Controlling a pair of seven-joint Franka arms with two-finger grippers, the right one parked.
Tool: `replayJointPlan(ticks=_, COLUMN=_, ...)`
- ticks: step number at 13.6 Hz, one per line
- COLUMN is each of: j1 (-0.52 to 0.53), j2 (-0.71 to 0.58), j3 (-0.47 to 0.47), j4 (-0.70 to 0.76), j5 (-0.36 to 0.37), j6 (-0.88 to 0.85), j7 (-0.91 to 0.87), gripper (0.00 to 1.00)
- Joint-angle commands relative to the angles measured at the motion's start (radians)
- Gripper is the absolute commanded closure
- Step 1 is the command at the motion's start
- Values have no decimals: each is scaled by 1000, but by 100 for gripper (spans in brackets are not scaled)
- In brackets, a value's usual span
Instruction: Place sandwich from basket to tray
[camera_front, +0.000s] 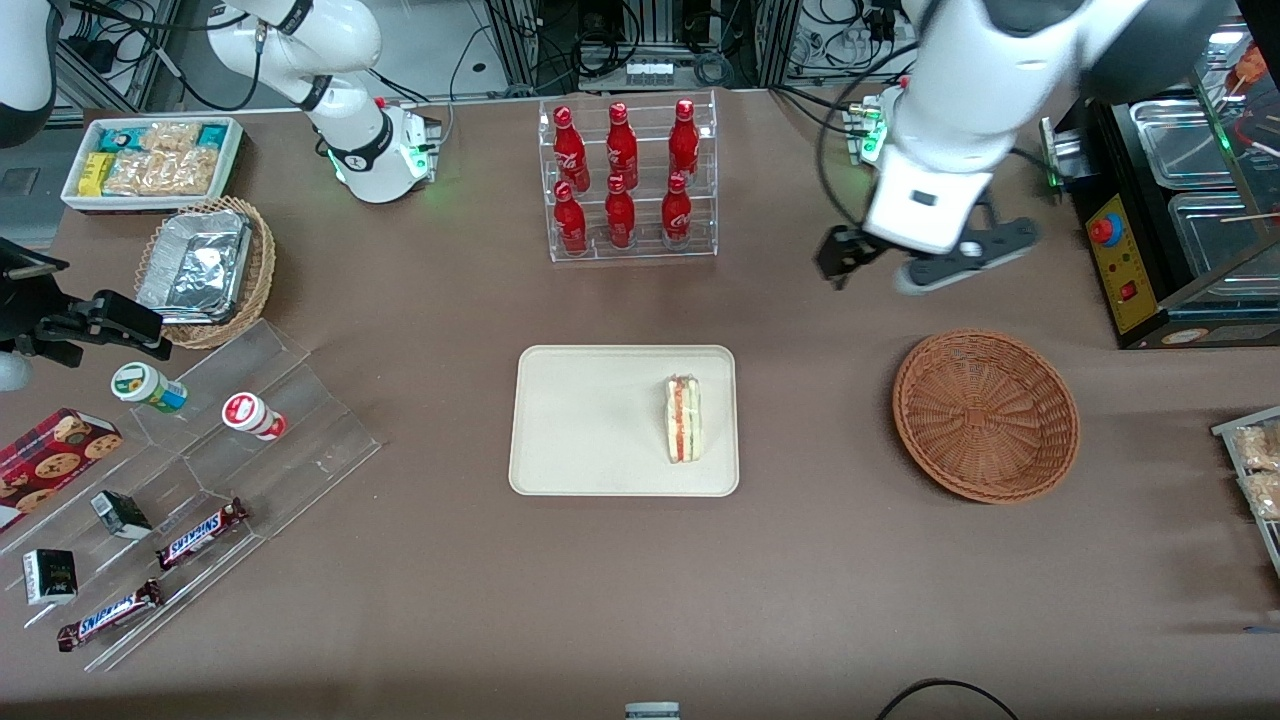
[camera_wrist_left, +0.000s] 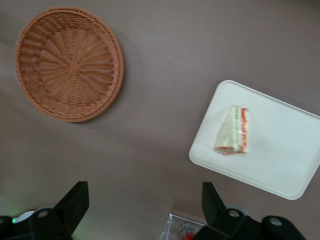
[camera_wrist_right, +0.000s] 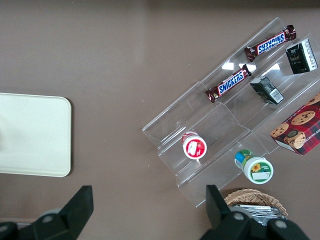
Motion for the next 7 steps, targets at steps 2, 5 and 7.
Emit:
replayJointPlan(ticks=2, j1=131, j2=-77, j3=-12, j4=-40, j5=6, j6=-55, j7=156, gripper=0)
replayJointPlan(ticks=5, j1=301, j2=-95, j3=-83, j4=-40, j5=2, j6=-90, j7=296, gripper=0)
replayJointPlan(ticks=7, j1=410, j2=-106, j3=-132, j4=-42, j5=-1, j6=-106, j7=370, gripper=0)
